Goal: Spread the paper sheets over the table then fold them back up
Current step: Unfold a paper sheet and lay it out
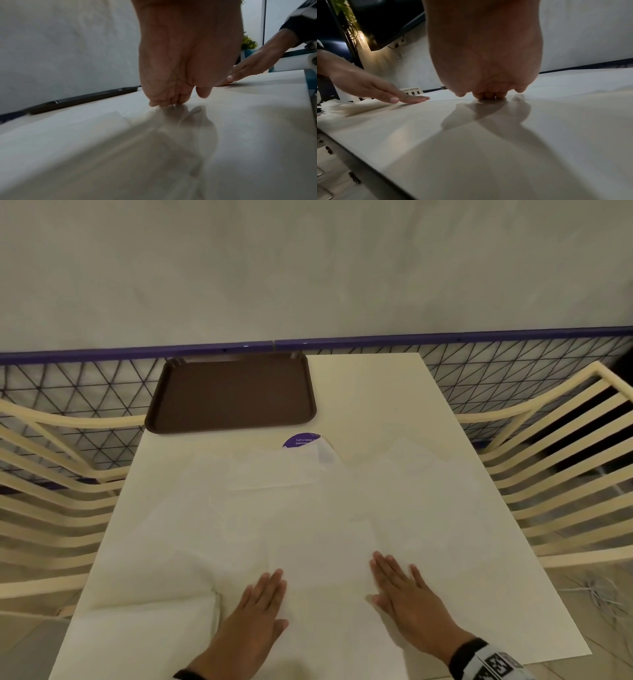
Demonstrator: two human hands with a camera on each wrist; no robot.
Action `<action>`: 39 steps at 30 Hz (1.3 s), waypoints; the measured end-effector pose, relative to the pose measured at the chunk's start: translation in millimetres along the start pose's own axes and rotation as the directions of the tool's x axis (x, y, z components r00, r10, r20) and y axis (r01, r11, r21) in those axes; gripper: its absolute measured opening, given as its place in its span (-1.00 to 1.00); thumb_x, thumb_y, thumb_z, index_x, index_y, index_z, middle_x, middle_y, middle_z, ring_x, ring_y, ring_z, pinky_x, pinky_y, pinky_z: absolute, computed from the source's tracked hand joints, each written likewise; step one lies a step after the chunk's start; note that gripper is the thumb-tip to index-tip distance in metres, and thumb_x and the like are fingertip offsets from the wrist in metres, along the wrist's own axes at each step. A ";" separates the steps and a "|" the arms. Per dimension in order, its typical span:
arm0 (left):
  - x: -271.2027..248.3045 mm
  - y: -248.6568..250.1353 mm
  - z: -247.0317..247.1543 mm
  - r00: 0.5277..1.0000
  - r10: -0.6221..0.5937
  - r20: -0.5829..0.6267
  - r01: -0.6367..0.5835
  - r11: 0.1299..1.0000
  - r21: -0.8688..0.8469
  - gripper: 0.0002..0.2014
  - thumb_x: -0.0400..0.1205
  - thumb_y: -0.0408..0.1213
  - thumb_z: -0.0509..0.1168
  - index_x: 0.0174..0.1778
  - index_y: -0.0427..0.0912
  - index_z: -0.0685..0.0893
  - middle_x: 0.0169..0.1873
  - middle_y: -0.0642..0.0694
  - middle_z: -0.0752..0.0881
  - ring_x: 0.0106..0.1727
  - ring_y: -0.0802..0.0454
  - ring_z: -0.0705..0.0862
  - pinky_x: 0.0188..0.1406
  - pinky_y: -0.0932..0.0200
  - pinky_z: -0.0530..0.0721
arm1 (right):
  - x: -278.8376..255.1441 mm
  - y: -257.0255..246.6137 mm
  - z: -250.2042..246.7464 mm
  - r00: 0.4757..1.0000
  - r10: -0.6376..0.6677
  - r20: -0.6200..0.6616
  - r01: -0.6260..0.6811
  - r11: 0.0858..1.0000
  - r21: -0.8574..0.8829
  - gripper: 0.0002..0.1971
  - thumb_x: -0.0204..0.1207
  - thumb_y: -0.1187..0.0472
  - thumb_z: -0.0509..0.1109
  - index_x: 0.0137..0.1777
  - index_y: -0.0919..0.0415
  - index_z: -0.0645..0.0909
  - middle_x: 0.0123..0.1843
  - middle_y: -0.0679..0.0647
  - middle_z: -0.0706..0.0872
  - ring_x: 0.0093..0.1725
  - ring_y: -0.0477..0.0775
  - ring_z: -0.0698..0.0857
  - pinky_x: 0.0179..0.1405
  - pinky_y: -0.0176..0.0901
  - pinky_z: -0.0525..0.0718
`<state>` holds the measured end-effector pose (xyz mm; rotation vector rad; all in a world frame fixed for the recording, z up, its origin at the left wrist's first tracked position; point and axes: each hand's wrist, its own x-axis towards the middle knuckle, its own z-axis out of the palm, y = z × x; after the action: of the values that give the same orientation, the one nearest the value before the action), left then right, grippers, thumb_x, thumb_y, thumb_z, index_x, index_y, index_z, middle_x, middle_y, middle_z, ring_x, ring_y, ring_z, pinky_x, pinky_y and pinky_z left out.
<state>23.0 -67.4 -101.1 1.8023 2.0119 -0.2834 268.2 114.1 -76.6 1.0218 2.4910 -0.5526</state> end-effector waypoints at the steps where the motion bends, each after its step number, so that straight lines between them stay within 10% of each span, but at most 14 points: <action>1: -1.7 -1.4 -3.8 0.998 0.024 -0.063 -0.023 1.000 0.007 -0.34 0.73 0.01 -0.41 0.45 -0.18 0.48 0.56 -0.10 0.33 0.62 0.01 0.16 0.54 0.16 -0.07 | -1.8 -1.0 0.4 1.000 0.008 0.003 -0.008 0.999 -0.047 -0.46 0.70 -0.12 -0.27 0.58 0.02 0.21 0.44 -0.18 0.54 0.35 -0.18 0.58 0.46 -0.12 -0.10; 5: 23.4 -1.2 -45.3 0.942 -0.043 -0.333 0.020 0.997 -0.071 -0.41 0.71 0.02 -0.02 -0.43 -0.14 0.77 -0.08 -0.15 0.82 -0.04 -0.07 0.79 0.19 0.08 0.44 | 2.6 -2.8 3.0 0.995 -0.064 -0.081 0.049 0.982 -0.180 -0.39 0.70 -0.05 -0.30 0.29 -0.01 0.62 0.33 -0.18 0.65 0.24 -0.18 0.67 0.45 -0.16 0.08; 7: 42.6 -4.8 -69.8 0.925 -0.131 -0.356 0.073 0.983 -0.169 -0.64 0.38 -0.01 0.49 -0.05 -0.21 0.78 0.13 -0.18 0.74 0.11 -0.10 0.73 0.21 0.10 0.59 | 5.3 -4.6 0.6 0.993 -0.075 -0.091 0.055 0.979 -0.198 -0.47 0.66 0.03 -0.15 0.20 -0.05 0.70 0.26 -0.20 0.69 0.17 -0.21 0.71 0.29 -0.22 0.53; 10: 68.3 -8.0 -91.4 0.981 -0.176 -0.085 0.152 0.960 -0.235 -0.08 0.40 -0.10 0.51 0.60 -0.20 0.17 0.52 -0.14 0.28 0.50 -0.12 0.31 0.49 0.07 0.35 | 10.7 -7.9 -8.7 0.986 -0.107 -0.131 0.079 0.976 -0.202 -0.63 0.29 0.02 0.22 0.00 -0.10 0.78 0.10 -0.23 0.77 0.01 -0.23 0.76 -0.07 -0.26 0.72; 14: 80.5 -3.7 -107.1 0.964 -0.265 0.021 0.260 0.924 -0.279 -0.13 0.36 -0.15 0.55 0.51 -0.14 0.21 0.33 -0.16 0.47 0.34 -0.11 0.43 0.32 0.11 0.44 | 27.0 -18.5 -35.4 0.948 -0.090 -0.305 0.058 0.992 -0.110 -0.55 -0.05 0.03 0.63 -0.08 -0.05 0.72 -0.15 -0.12 0.77 -0.14 -0.01 0.77 -0.21 -0.15 0.74; 16: 77.7 -2.3 -105.7 0.968 -0.250 0.036 0.250 0.927 -0.280 -0.25 0.43 -0.18 0.49 0.50 -0.10 0.28 0.34 -0.13 0.48 0.36 -0.10 0.44 0.32 0.16 0.39 | 34.0 -34.3 -55.0 0.930 -0.095 -0.354 0.077 0.995 -0.065 -0.41 0.10 0.10 0.63 0.20 0.06 0.64 0.11 0.03 0.72 0.14 0.17 0.69 0.07 0.05 0.68; 19: 64.8 2.8 -100.9 0.973 -0.185 -0.134 0.145 0.953 -0.266 -0.64 0.54 -0.21 0.34 0.27 -0.06 0.58 0.13 -0.03 0.57 0.24 -0.04 0.54 0.15 0.23 0.41 | 46.1 -59.7 -72.7 0.925 -0.221 -0.310 0.211 0.975 -0.066 -0.28 0.46 0.20 0.40 0.59 0.07 0.18 0.61 0.06 0.24 0.64 0.21 0.10 0.60 0.17 0.04; 22: 41.4 4.4 -101.3 0.923 -0.218 -0.317 0.034 0.867 -0.496 -0.83 0.48 -0.31 0.37 -0.34 0.07 0.60 -0.26 0.12 0.55 -0.15 0.10 0.63 -0.23 0.34 0.47 | 56.6 -82.3 -83.9 0.916 -0.331 -0.228 0.313 0.943 -0.110 -0.42 0.52 0.23 0.33 0.54 0.06 0.28 0.57 0.03 0.33 0.63 0.10 0.11 0.61 0.10 -0.14; 24: 19.0 -2.6 -107.0 0.883 -0.315 -0.347 0.006 0.748 -0.664 -0.68 0.44 -0.39 0.42 -0.48 0.13 0.54 -0.45 0.08 0.63 -0.35 0.22 0.60 -0.38 0.39 0.45 | 57.8 -94.8 -92.2 0.927 -0.320 -0.198 0.317 0.947 -0.045 -0.73 0.54 0.21 0.30 0.23 0.11 0.58 0.23 0.08 0.67 0.36 0.13 0.51 0.37 -0.06 0.31; 27: -22.5 -24.5 -120.4 0.780 -0.500 -0.375 -0.004 0.596 -0.803 -0.69 0.36 -0.40 0.54 -0.46 0.09 0.61 -0.51 0.33 0.69 -0.37 0.41 0.61 -0.42 0.54 0.46 | 57.3 -110.3 -104.2 0.954 -0.255 -0.159 0.285 0.935 0.212 -0.91 0.48 0.16 0.39 -0.16 0.16 0.67 -0.22 0.06 0.70 -0.11 0.12 0.66 -0.26 -0.15 0.42; 33: -101.1 -98.9 -109.5 0.581 -0.767 -0.272 0.029 0.354 -0.935 -0.79 0.44 -0.39 0.50 -0.47 -0.37 0.67 -0.61 0.06 0.67 -0.49 0.16 0.58 -0.56 0.46 0.44 | 62.1 -174.7 -104.4 0.958 -0.284 -0.046 0.266 0.815 0.514 -0.84 0.40 0.19 0.51 -0.32 0.19 0.61 -0.43 0.01 0.59 -0.46 -0.07 0.55 -0.47 -0.26 0.44; 39: -152.6 -148.1 -72.2 0.512 -0.853 -0.096 0.142 0.195 -0.971 -0.83 0.48 -0.33 0.48 -0.42 -0.24 0.70 -0.48 -0.11 0.73 -0.45 0.01 0.65 -0.47 0.24 0.56 | 66.7 -234.8 -66.9 0.947 -0.267 0.176 0.087 0.744 0.662 -0.67 0.42 0.11 0.52 -0.45 0.21 0.50 -0.52 0.04 0.64 -0.65 -0.18 0.55 -0.61 -0.42 0.50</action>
<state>-124.5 -194.1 11.3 0.3204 2.4000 1.2639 40.4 31.0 -3.9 0.8419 2.1902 -1.5928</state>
